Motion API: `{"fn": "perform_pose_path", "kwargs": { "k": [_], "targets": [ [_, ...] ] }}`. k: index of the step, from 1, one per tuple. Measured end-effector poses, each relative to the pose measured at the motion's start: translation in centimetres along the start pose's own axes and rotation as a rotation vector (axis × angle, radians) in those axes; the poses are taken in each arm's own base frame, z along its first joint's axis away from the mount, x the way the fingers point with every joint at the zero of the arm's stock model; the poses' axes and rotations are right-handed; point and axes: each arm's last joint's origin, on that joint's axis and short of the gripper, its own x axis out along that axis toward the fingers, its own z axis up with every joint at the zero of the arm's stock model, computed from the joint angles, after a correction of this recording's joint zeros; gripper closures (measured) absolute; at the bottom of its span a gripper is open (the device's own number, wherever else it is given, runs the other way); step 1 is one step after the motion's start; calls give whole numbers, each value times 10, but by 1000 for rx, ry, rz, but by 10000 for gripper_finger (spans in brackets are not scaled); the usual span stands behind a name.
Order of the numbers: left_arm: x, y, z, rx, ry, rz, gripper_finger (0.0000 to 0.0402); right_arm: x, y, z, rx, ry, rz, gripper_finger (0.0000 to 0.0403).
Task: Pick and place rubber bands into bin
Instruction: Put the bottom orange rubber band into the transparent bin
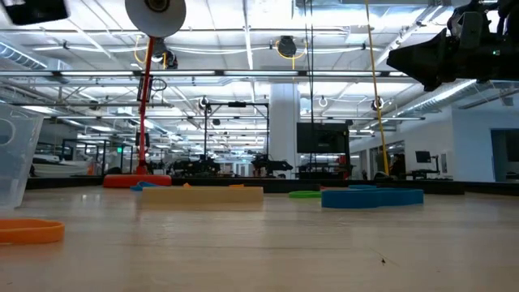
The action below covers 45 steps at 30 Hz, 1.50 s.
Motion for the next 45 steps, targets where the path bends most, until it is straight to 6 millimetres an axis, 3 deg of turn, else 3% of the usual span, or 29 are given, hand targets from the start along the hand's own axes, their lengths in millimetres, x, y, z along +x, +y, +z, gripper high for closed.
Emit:
{"fn": "perform_pose_path", "kwargs": {
  "k": [8,14,20,31,36,45],
  "targets": [
    [9,-1,27,148,-161,-24,285,0,0,0,0,0,0,273],
    [15,6,42,179,-180,-21,198,0,0,0,0,0,-1,273],
    [18,11,48,209,-170,-14,156,0,0,0,0,0,-1,273],
    [67,8,55,396,-25,-84,151,0,0,0,0,0,0,273],
    [85,-6,56,447,123,-34,153,0,0,0,0,0,0,273],
    [117,-36,44,435,337,69,212,0,0,-1,-2,7,0,273]
  ]
}}
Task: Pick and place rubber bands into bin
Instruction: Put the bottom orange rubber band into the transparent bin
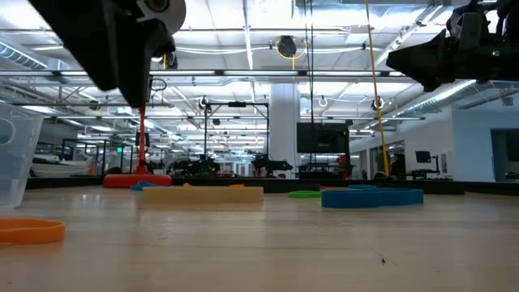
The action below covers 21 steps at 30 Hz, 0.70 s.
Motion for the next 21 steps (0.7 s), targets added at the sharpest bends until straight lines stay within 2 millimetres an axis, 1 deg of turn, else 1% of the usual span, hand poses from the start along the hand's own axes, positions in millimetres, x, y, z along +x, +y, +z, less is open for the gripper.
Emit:
{"fn": "perform_pose_path", "kwargs": {
  "k": [4,8,11,21],
  "targets": [
    [18,-8,-4,-24,48,9,234,0,0,0,2,3,0,273],
    [30,-15,-6,-52,73,-9,245,0,0,0,2,2,1,273],
    [38,-19,-8,-64,91,-23,247,0,0,0,2,5,1,273],
    [58,-33,-18,-20,126,-6,247,1,0,-2,0,18,1,273]
  ]
}}
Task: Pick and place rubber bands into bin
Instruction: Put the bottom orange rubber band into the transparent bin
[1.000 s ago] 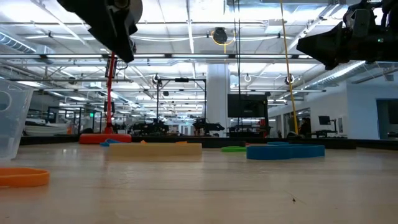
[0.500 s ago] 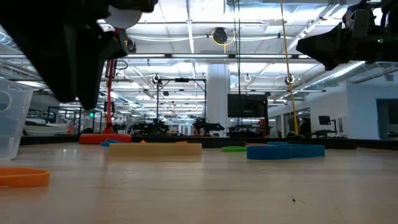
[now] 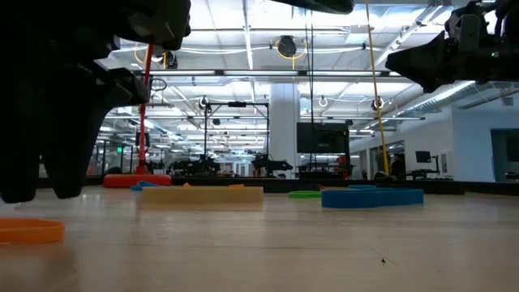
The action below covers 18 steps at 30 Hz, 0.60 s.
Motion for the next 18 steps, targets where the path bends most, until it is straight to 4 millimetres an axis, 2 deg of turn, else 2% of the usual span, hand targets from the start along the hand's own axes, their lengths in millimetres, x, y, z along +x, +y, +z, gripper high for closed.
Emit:
{"fn": "perform_pose_path", "kwargs": {
  "k": [18],
  "targets": [
    [20,-6,-2,9,29,-2,248,1,0,-2,-4,19,1,273]
  ]
}}
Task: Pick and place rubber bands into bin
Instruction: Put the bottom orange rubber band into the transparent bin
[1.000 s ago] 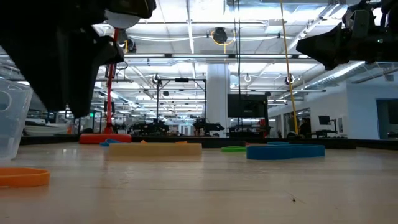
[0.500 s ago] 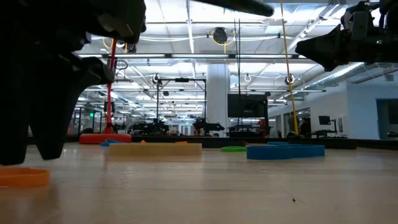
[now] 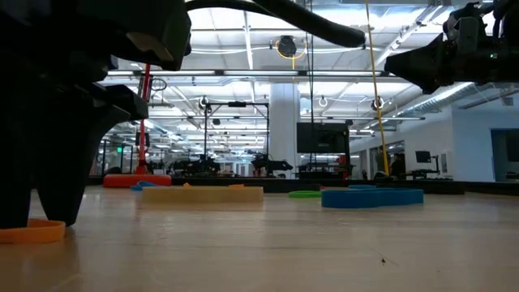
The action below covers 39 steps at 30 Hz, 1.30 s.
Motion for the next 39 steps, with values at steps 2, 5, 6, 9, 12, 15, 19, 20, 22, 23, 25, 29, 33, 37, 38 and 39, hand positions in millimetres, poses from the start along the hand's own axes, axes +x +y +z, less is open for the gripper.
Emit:
{"fn": "perform_pose_path", "kwargs": {
  "k": [2,5,6,9,12,15,19,20,22,23,25,29,33,37,38,39],
  "targets": [
    [0,0,0,-2,0,0,248,0,0,0,1,-2,0,273],
    [1,-1,0,5,-1,-1,257,0,0,0,1,-1,0,273],
    [1,-1,0,5,-2,-1,263,0,0,0,1,-3,0,273],
    [1,-1,0,7,-3,-2,285,0,0,0,0,-2,0,273],
    [1,-1,0,15,-3,-3,309,0,0,0,0,-5,-1,273],
    [2,-2,0,35,-5,-4,333,0,0,0,0,-5,0,273],
    [2,-2,1,56,-20,-6,366,0,0,0,-1,-5,-1,273],
    [2,-2,1,55,-25,-8,375,0,0,0,-1,-5,0,273],
    [2,-2,2,53,-30,-10,392,0,0,0,-1,-5,-1,273],
    [2,-2,2,51,-30,-10,395,0,0,0,-2,-5,0,273],
    [2,-1,3,45,-31,-11,393,0,0,0,-2,-5,0,273],
    [1,-1,3,45,-33,-11,388,0,0,0,-2,-5,0,273],
    [-6,1,3,40,-46,-12,396,0,0,0,-2,-5,0,273],
    [-31,7,5,46,-108,9,397,0,0,0,-2,-5,-1,273],
    [-41,9,5,48,-130,4,397,0,0,1,-2,-6,0,273],
    [-51,10,5,43,-154,0,398,0,0,1,-2,-6,-1,273]
  ]
}}
